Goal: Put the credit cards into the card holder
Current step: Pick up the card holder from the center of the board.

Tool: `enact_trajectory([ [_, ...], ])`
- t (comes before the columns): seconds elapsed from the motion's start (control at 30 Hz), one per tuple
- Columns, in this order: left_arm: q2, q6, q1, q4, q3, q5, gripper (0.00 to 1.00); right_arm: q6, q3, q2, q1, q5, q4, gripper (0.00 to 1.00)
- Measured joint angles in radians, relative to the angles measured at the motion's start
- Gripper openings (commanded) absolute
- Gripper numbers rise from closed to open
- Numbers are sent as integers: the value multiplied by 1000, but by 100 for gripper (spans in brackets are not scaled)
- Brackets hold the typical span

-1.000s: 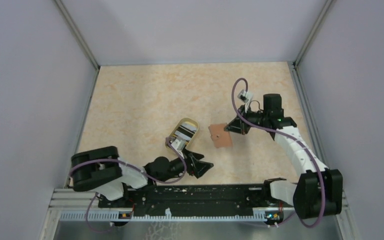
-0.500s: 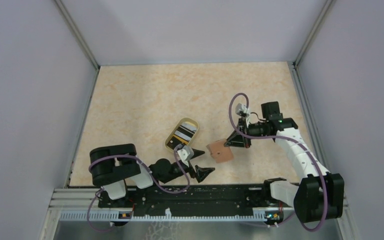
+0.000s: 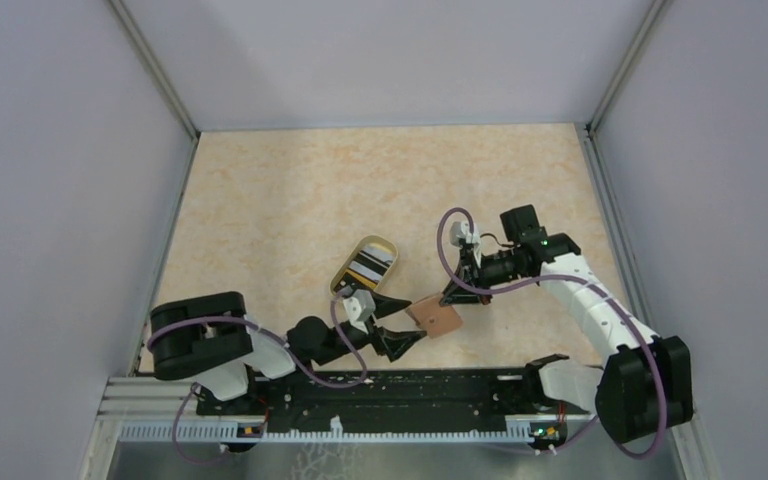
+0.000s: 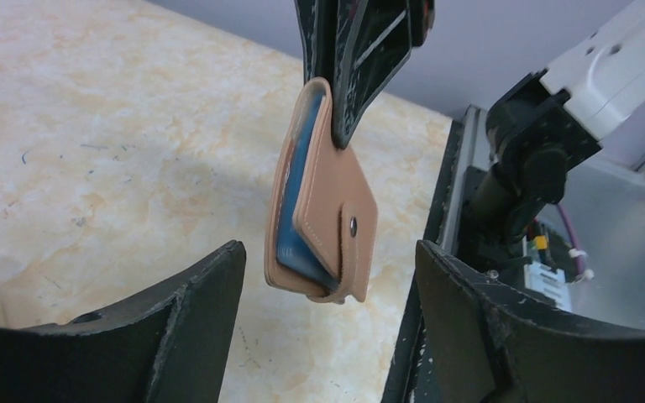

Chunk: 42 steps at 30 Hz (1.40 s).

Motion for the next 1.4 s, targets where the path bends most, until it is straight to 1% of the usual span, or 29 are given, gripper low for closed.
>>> enact_trajectory([
  [0.1, -64, -20, 0, 0, -25, 10, 77, -10, 2, -6, 0, 8, -10, 0],
  [0.2, -113, -43, 0, -9, -11, 26, 74, -28, 2, -34, 0, 10, -18, 0],
  [0.3, -147, -63, 0, -70, 50, 45, 66, -56, 2, -74, 0, 11, -31, 0],
  [0.37, -161, -67, 0, -107, 79, 54, 62, -87, 2, -89, 0, 10, -45, 0],
  [0.53, -200, -54, 0, -265, 119, 62, 56, -157, 2, -92, 19, 25, -91, 0],
  [0.73, -210, -23, 0, -442, 190, 69, 57, -202, 2, -92, 32, 24, -117, 0],
  [0.77, -210, -20, 0, -461, 192, 69, 55, -209, 2, -92, 33, 21, -122, 0],
  [0.8, -210, -17, 0, -481, 192, 68, 50, -216, 2, -92, 33, 19, -126, 0],
  [0.87, -208, -13, 0, -512, 192, 68, 28, -228, 2, -92, 33, 17, -134, 0],
  [0.93, -205, -6, 0, -530, 192, 68, 13, -238, 2, -92, 33, 16, -141, 0],
  [0.97, -204, -5, 0, -533, 192, 69, 2, -243, 2, -91, 33, 17, -142, 0],
  [1.0, -203, -3, 0, -532, 192, 71, 0, -246, 2, -91, 34, 19, -142, 0],
  [1.03, -203, -5, 0, -531, 192, 73, 0, -250, 2, -91, 35, 21, -142, 4],
  [1.07, -203, -6, 0, -531, 192, 76, 0, -251, 2, -91, 36, 22, -142, 16],
  [1.1, -202, -15, 0, -530, 192, 76, 0, -250, 2, -92, 37, 24, -140, 35],
  [1.13, -200, -29, 0, -528, 191, 75, 0, -244, 2, -91, 38, 26, -139, 48],
  [1.17, -199, -50, 0, -525, 189, 71, 0, -227, 2, -92, 39, 30, -134, 56],
  [1.23, -198, -116, 0, -517, 175, 41, 0, -188, 1, -97, 42, 51, -104, 64],
  [1.3, -198, -211, 0, -490, 136, -5, 0, -154, -2, -126, 43, 90, -63, 68],
  [1.4, -181, -392, 0, -443, 61, -101, 0, -137, -24, -228, 44, 123, -4, 67],
])
